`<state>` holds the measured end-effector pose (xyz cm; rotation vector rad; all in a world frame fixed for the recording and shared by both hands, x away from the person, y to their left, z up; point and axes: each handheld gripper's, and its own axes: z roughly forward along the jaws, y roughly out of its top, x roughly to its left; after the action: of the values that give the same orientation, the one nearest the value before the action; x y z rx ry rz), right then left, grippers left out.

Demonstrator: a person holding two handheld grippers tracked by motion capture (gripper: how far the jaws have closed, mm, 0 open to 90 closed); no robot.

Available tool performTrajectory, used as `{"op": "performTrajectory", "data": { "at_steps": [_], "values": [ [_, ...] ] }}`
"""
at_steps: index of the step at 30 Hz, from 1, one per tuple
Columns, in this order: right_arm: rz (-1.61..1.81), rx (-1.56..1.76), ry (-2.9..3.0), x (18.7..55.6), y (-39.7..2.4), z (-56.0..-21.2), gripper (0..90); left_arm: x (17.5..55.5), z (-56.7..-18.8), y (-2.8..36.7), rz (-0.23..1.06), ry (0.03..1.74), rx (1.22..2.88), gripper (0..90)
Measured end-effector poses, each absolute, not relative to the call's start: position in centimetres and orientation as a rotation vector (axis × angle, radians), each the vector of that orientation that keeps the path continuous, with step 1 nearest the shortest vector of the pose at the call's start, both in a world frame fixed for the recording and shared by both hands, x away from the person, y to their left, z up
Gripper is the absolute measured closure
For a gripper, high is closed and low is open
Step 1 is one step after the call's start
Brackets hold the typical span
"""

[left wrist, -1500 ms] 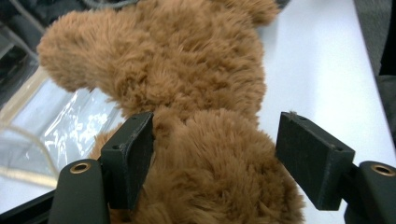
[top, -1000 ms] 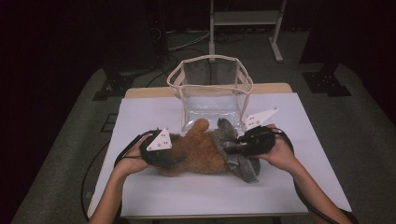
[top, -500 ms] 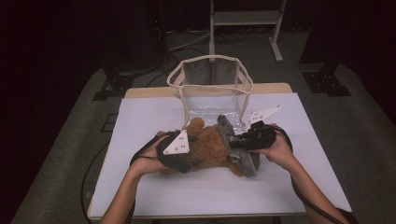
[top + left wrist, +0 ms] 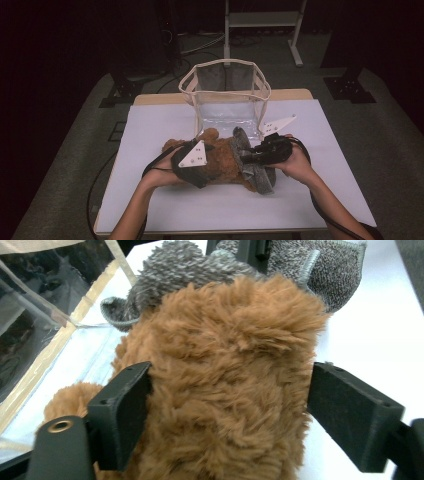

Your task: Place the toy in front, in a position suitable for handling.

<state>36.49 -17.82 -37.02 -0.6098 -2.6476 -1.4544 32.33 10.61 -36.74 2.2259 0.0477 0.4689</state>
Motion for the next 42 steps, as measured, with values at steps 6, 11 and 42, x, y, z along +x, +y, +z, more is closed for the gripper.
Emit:
{"op": "performTrajectory", "data": {
  "at_steps": [6,11,42],
  "values": [
    [-1.486,-0.730,-2.623,37.8,-19.3,-37.4,69.9,33.2,-36.7,9.9,0.471,0.071,2.233,12.6],
    [-1.451,-0.749,-2.620,38.5,-18.7,-38.2,69.8,33.4,-36.7,9.4,0.474,0.067,2.247,10.7],
    [-1.509,-0.657,-2.565,34.1,-22.3,-36.5,70.9,31.7,-36.3,4.5,0.315,-0.051,2.201,21.8]
  ]
}}
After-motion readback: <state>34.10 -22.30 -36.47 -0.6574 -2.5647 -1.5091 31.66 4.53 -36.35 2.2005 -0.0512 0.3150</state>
